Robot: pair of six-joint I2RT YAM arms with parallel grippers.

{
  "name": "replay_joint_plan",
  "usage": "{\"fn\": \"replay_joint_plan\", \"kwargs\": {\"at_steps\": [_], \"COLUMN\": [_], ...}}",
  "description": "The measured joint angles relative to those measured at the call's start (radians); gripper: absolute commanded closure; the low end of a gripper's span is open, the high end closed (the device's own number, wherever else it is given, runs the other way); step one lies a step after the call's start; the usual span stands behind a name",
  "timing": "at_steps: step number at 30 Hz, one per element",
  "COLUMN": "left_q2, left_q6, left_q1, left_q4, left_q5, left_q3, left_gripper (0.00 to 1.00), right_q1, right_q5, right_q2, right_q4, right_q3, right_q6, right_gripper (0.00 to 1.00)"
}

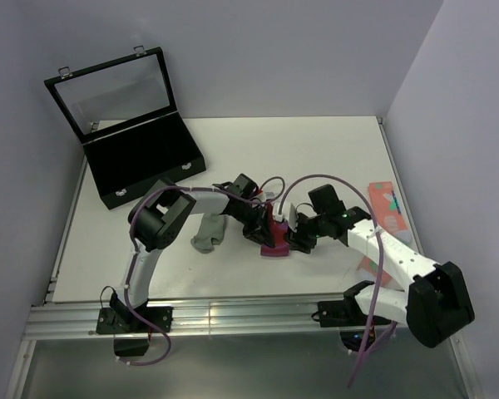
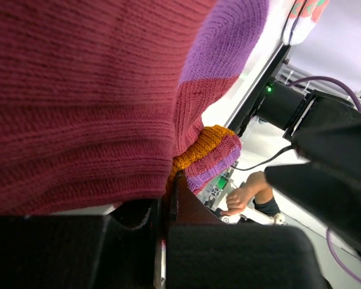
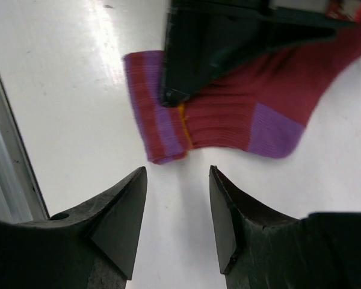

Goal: Roll the socks
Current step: Roll the sock at the center of the board.

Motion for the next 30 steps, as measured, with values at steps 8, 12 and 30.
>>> {"fn": "replay_joint_plan", "kwargs": {"at_steps": [8, 12, 30], "left_q2": [0.005, 0.006, 0.023], "left_q6": [-0.001, -0.003, -0.003], "left_q1": [0.005, 0.006, 0.011], "left_q4": [-0.024, -0.024, -0.033], "left_q5": [0.029, 0.040, 0.071], "left_q3": [-0.007, -0.016, -0.007], "left_gripper": [1.00, 1.00, 1.00], "right_q1": [0.134, 0.189, 0.377], "right_q5": [0.058, 0.082, 0.235], "right_q2": [-0.055, -0.043, 0.023], "right_q4": [0.044, 0.071, 0.216], "right_q3": [-0.043, -0.045, -0.140], "right_q6": [-0.058, -0.064, -0.058], "right_gripper": [0.45, 0.45, 0.47]}}
